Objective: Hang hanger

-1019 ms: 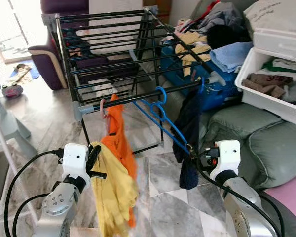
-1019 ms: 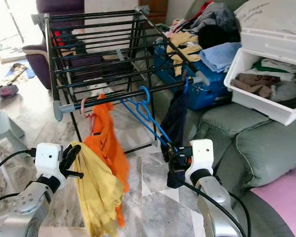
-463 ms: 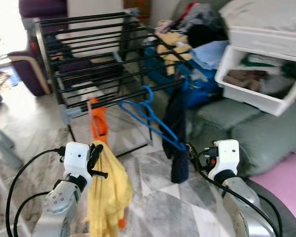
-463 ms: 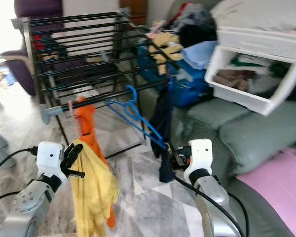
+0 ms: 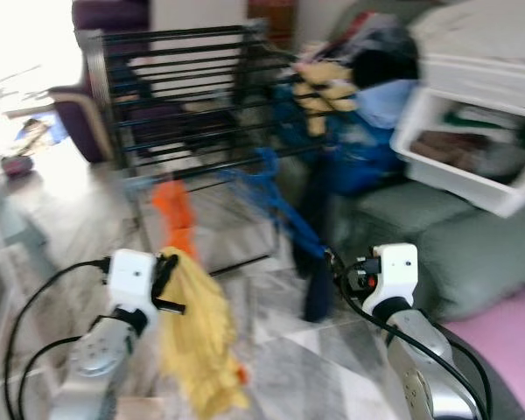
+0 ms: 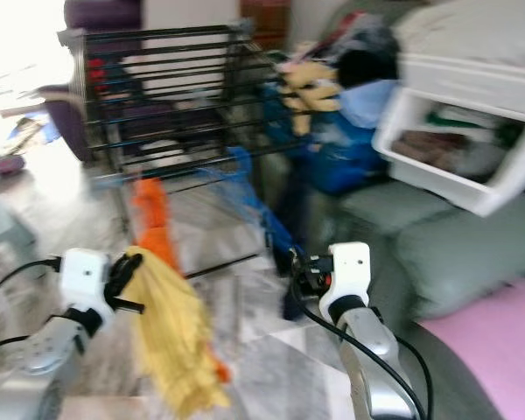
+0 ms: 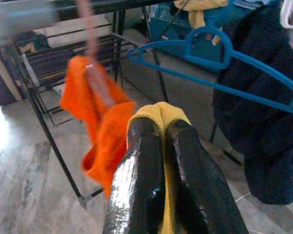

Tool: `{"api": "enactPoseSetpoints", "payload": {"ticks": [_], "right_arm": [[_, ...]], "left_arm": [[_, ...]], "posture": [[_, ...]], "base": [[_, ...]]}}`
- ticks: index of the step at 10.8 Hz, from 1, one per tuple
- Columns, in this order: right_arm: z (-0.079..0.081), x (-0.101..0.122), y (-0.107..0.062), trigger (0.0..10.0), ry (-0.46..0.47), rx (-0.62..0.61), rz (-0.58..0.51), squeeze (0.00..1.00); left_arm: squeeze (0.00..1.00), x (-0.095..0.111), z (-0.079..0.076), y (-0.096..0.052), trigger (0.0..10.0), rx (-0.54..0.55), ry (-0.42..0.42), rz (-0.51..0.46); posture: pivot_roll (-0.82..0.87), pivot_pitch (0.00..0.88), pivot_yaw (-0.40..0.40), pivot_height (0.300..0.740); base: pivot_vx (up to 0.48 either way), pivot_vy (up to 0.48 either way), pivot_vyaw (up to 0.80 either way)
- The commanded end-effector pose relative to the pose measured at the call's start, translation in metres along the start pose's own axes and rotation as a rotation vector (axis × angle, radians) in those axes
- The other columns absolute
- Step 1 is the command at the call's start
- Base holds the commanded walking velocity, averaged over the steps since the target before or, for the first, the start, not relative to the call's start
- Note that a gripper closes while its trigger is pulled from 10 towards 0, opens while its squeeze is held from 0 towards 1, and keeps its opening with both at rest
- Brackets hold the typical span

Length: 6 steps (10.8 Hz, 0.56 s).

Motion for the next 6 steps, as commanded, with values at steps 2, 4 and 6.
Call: {"api": "enactPoseSetpoints", "payload": {"ticks": [2, 4, 6], "right_arm": [[-0.005, -0.001, 0.0, 10.0, 0.003, -0.019, 0.002, 0.0], [0.0, 0.005, 0.001, 10.0, -0.018, 0.029, -0.03, 0.0], [0.004, 0.007, 0.002, 10.0, -0.008, 0.054, -0.044, 0.0]], "left_arm": [[0.0, 0.011, -0.001, 0.006, 10.0, 0.034, 0.034, -0.041], [0.0, 0.005, 0.014, 0.006, 10.0, 0.148, 0.072, -0.016], [0.0, 0.003, 0.024, 0.005, 10.0, 0.245, 0.111, -0.015]], "posture": [[-0.1, 0.0, 0.042, 0.74], [-0.1, 0.0, 0.039, 0.74], [-0.09, 0.0, 0.035, 0.74]], "base": [[0.0, 0.0, 0.0], [0.0, 0.0, 0.0], [0.0, 0.0, 0.8]]}}
Point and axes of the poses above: a point about 5 cm out from each wrist's last joint towards the gripper, its own y axis pointing out of the wrist towards the gripper, its own x axis along the axis of the wrist's last joint, z = x × y, the point moved 3 cm from there along y, pointing out of the wrist towards the gripper, and after that the axes turned 7 degrees about -y, right-handed, at the moved point
